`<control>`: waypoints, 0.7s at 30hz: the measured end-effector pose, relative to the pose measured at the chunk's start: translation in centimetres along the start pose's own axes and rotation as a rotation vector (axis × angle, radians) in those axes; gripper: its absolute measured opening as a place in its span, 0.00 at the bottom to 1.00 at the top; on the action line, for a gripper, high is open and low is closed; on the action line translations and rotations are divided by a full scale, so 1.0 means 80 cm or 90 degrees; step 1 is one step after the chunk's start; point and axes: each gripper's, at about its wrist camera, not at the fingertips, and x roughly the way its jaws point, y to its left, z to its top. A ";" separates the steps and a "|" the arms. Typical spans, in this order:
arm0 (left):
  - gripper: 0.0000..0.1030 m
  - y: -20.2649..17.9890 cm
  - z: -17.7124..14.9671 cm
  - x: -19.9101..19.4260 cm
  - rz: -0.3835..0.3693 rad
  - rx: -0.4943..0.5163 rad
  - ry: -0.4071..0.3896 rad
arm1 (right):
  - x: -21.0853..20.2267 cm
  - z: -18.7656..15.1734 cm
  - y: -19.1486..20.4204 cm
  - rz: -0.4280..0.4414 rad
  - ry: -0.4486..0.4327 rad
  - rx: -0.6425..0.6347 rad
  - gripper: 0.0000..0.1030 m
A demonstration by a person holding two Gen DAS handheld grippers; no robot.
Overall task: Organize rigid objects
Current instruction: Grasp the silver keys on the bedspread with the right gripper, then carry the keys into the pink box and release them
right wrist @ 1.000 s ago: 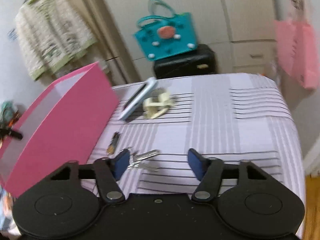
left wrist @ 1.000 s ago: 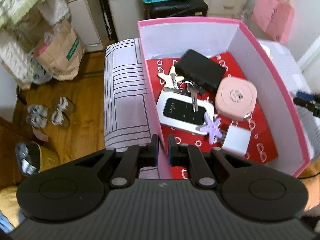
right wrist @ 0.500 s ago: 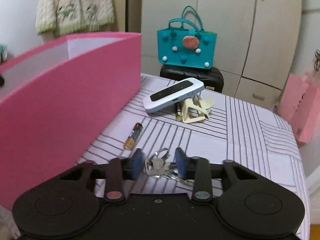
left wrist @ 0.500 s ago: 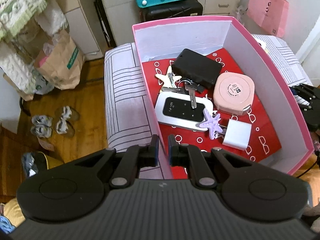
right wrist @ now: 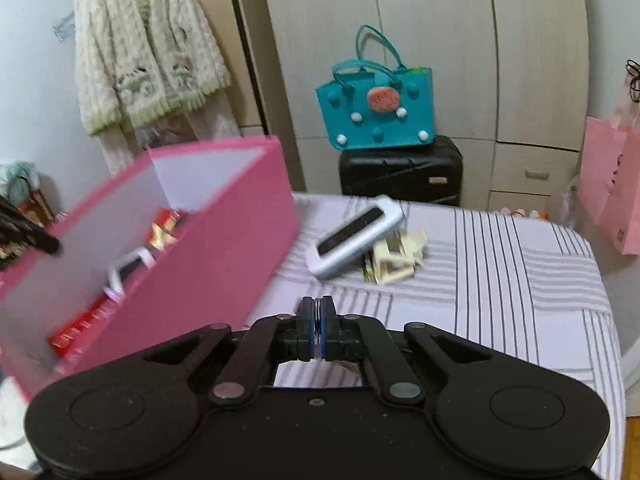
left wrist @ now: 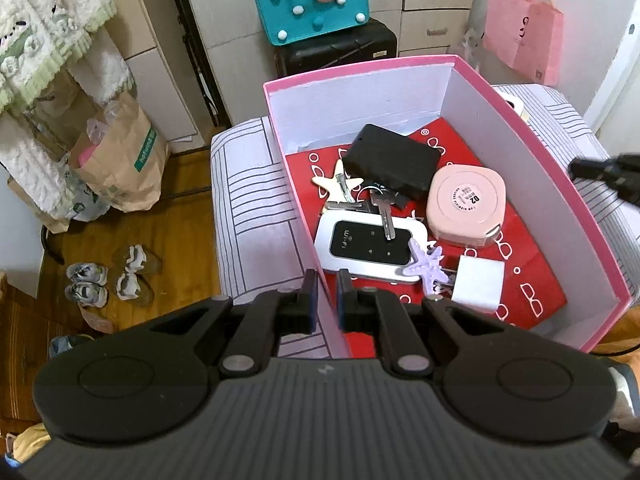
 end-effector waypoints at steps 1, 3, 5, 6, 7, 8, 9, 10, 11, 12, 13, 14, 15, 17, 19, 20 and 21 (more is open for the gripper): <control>0.08 -0.001 -0.001 0.000 0.001 0.001 -0.003 | -0.008 0.008 0.001 0.012 -0.002 0.005 0.03; 0.08 -0.001 -0.001 0.000 0.002 0.001 -0.005 | -0.024 0.022 0.007 0.039 -0.010 0.011 0.03; 0.08 -0.001 -0.001 0.000 0.000 -0.001 -0.002 | -0.037 0.038 0.018 0.074 -0.018 0.005 0.03; 0.08 0.000 0.000 0.001 -0.001 0.000 0.000 | -0.043 0.046 0.024 0.084 -0.025 0.001 0.04; 0.08 0.000 0.001 0.001 -0.002 0.001 0.002 | -0.049 0.053 0.031 0.090 -0.031 -0.008 0.04; 0.08 0.000 0.002 0.001 -0.002 0.004 0.003 | -0.054 0.061 0.041 0.096 -0.039 -0.025 0.04; 0.08 0.001 0.003 0.001 -0.003 0.004 0.006 | -0.059 0.067 0.049 0.099 -0.047 -0.035 0.04; 0.08 0.002 0.004 0.002 -0.005 0.000 0.011 | -0.062 0.075 0.058 0.104 -0.051 -0.046 0.03; 0.08 0.004 0.004 0.002 -0.008 -0.003 0.016 | -0.064 0.082 0.065 0.106 -0.054 -0.056 0.03; 0.10 0.006 0.006 0.003 -0.013 -0.010 0.027 | -0.065 0.089 0.073 0.108 -0.059 -0.064 0.04; 0.11 0.008 0.006 0.004 -0.017 -0.016 0.036 | -0.064 0.096 0.080 0.110 -0.061 -0.072 0.04; 0.11 0.009 0.007 0.005 -0.022 -0.017 0.041 | -0.062 0.104 0.088 0.116 -0.059 -0.079 0.04; 0.11 0.009 0.007 0.005 -0.020 -0.013 0.043 | -0.059 0.109 0.095 0.126 -0.056 -0.083 0.04; 0.11 0.008 0.008 0.007 -0.016 -0.010 0.050 | -0.050 0.121 0.108 0.149 -0.041 -0.091 0.04; 0.13 0.004 0.008 0.013 -0.010 -0.005 0.063 | -0.035 0.128 0.122 0.175 -0.017 -0.101 0.04; 0.14 0.003 0.008 0.016 -0.006 -0.005 0.071 | -0.025 0.129 0.131 0.187 -0.001 -0.108 0.04; 0.17 0.003 0.008 0.020 0.001 -0.009 0.082 | -0.014 0.129 0.138 0.198 0.020 -0.116 0.04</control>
